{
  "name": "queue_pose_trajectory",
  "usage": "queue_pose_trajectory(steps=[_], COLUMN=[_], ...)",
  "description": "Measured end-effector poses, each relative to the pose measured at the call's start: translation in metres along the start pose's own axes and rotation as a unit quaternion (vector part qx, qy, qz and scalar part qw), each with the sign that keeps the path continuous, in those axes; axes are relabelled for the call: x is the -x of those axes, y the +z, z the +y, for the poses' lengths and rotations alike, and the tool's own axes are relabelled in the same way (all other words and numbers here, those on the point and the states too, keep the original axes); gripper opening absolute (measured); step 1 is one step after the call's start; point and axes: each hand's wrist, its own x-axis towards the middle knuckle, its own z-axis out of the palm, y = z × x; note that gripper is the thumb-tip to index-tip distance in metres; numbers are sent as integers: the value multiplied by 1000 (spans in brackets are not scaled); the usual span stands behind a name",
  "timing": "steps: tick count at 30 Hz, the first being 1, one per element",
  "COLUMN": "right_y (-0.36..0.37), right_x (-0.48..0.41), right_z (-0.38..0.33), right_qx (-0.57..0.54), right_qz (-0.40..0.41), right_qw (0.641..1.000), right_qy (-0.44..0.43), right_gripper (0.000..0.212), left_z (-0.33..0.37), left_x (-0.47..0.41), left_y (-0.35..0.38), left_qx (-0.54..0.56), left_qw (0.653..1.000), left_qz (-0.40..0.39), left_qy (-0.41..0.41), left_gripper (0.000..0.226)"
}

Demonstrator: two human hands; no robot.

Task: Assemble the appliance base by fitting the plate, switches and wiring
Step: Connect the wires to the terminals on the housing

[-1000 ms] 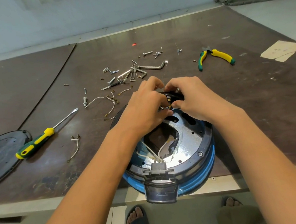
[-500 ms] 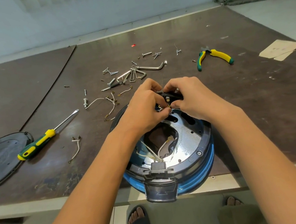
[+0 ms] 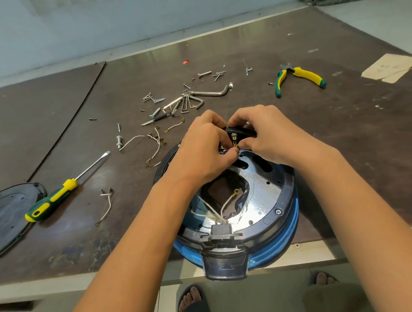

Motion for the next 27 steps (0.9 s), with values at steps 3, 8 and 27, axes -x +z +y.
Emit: queue_pose_trajectory(steps=[3,8,27], right_y=[0,0,0], right_x=[0,0,1], right_z=[0,1,1], right_qx=[0,2,6], right_qz=[-3,1,8], right_qw=[1000,1000,1000], right_qy=[-3,-6,-15], right_gripper=[43,41,42], left_z=[0,1,0], left_x=[-1,-2,-2], left_y=[1,2,4], left_qx=[-6,-19,-30], left_qw=[1000,1000,999], left_qz=[1,0,3], left_qy=[0,-3,11], left_gripper=[16,16,19])
